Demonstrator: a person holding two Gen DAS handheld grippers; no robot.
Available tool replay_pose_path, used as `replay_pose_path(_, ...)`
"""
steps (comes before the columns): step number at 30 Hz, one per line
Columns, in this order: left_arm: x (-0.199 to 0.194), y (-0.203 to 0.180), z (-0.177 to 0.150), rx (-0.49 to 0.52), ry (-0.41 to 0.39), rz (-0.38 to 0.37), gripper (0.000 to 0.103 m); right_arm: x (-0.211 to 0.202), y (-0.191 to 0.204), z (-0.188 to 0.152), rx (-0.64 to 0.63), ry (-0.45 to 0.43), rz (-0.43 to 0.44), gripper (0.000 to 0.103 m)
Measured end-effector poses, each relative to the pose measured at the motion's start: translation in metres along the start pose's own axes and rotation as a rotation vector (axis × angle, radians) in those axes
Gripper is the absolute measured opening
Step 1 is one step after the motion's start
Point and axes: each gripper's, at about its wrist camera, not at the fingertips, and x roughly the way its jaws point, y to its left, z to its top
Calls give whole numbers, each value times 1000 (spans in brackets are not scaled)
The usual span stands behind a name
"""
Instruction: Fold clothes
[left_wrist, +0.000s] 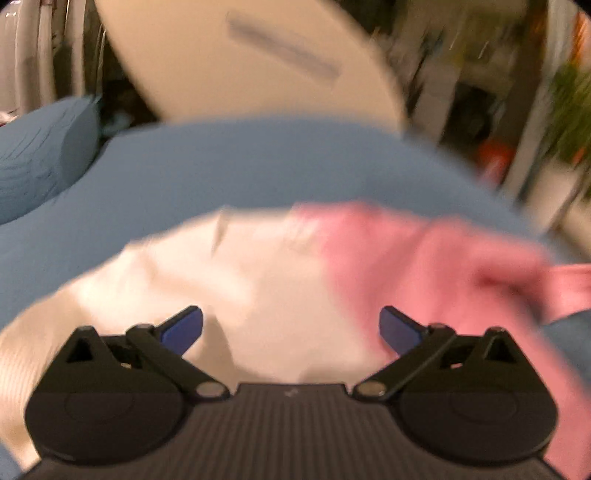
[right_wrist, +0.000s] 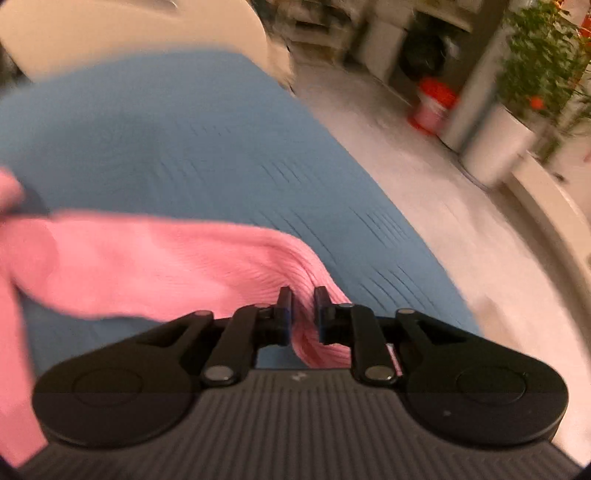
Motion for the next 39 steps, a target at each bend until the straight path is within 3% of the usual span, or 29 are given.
replay_pose_path(1,-2,-3,-3,22,-18,9,103,7,-9,-4,24,77,8,31)
replay_pose_path(2,-3,-4,-4,29,-20,16,103,7,-21,-6,82,96,-19,32)
replay_pose_path(4,-4,-6,-4,34,-15,24,103,-35,-48,-6,361,-158,-234,34)
replay_pose_path(5,-3,-6,-5,35,-15,25,103,-58,-52,-6,480,-288,-272,38)
replay_pose_path(6,-2,-7,-6,32,-15,24,103,-77,-52,-5,564,-402,-268,38)
replay_pose_path(7,-3,-9,-7,28,-14,23,103,-87,-41,2,549,-465,-154,39)
replay_pose_path(9,-4,-13,-8,28,-13,23,103,-91,-1,27,358,-486,196,52)
replay_pose_path(11,2,-9,-4,30,-12,21,103,-86,62,56,73,-420,432,56)
replay_pose_path(15,6,-3,-2,34,-15,15,103,-76,193,88,-410,-421,521,56)
replay_pose_path(19,6,-3,-1,49,-15,9,103,-51,257,109,-494,-336,551,56)
replay_pose_path(20,7,-3,0,55,-14,7,103,-46,262,108,-494,-281,532,56)
replay_pose_path(22,8,-2,1,62,-13,0,103,-18,268,105,-482,-52,578,59)
replay_pose_path(23,9,-2,2,63,-15,0,103,-15,265,103,-484,-31,614,45)
replay_pose_path(24,9,-2,4,63,-18,1,103,-18,262,105,-501,-42,620,12)
replay_pose_path(26,8,-3,5,70,-43,15,103,-29,261,112,-520,-156,495,13)
replay_pose_path(28,0,-6,5,90,-106,71,103,-52,263,125,-551,-409,253,13)
replay_pose_path(29,-2,-8,4,104,-134,108,103,-54,267,127,-573,-474,191,14)
replay_pose_path(30,-1,-8,3,113,-149,138,103,-47,277,127,-619,-516,109,19)
replay_pose_path(31,3,-9,2,121,-142,166,103,-33,286,126,-667,-480,61,23)
replay_pose_path(32,10,-8,0,128,-111,179,103,-15,293,124,-708,-368,52,33)
replay_pose_path(33,14,-7,-2,120,-108,173,103,1,298,119,-736,-248,57,32)
replay_pose_path(35,15,-4,-1,106,-113,161,103,-9,290,116,-652,-310,57,48)
replay_pose_path(36,13,-2,1,97,-121,159,103,-26,274,114,-531,-375,81,56)
replay_pose_path(39,7,5,6,58,-167,177,103,-80,222,76,-256,-559,210,78)
